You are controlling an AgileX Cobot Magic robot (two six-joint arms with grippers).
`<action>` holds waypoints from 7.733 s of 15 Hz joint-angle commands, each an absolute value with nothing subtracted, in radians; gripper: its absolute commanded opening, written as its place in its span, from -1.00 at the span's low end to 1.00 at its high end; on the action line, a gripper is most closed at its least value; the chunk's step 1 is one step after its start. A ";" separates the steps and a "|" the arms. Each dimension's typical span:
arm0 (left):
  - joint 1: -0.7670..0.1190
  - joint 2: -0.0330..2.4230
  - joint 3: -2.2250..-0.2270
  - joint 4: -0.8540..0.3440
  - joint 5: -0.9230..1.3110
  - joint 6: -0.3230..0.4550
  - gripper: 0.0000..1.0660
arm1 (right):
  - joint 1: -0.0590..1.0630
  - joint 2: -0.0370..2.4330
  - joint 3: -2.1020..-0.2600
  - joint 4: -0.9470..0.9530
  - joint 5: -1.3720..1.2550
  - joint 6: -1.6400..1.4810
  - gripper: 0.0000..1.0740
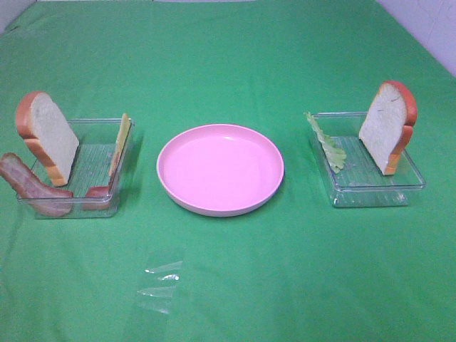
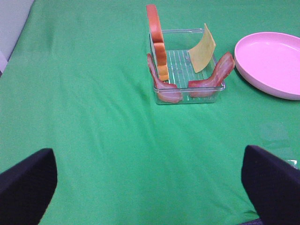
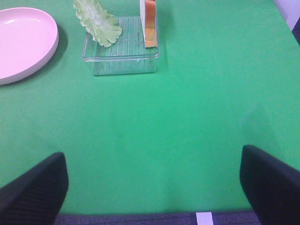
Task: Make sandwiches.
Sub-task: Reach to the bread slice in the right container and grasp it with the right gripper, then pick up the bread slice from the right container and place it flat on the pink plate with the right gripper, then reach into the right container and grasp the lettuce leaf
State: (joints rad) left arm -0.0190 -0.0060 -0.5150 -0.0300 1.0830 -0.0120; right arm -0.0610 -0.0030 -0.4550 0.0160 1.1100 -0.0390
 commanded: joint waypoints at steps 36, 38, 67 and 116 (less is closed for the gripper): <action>-0.019 -0.020 -0.516 -0.012 1.073 -0.009 0.92 | -0.063 2.046 -1.740 0.127 1.031 -0.127 0.78; -0.019 -0.020 -0.516 -0.010 1.073 -0.009 0.92 | -0.063 2.073 -1.739 0.146 1.020 -0.143 0.78; -0.019 -0.020 -0.516 0.021 1.071 -0.009 0.92 | -0.063 1.882 -1.723 0.318 1.164 -0.142 -1.00; -0.019 -0.020 -0.516 0.031 1.070 -0.009 0.92 | 0.311 1.941 -1.588 0.029 1.038 0.081 0.63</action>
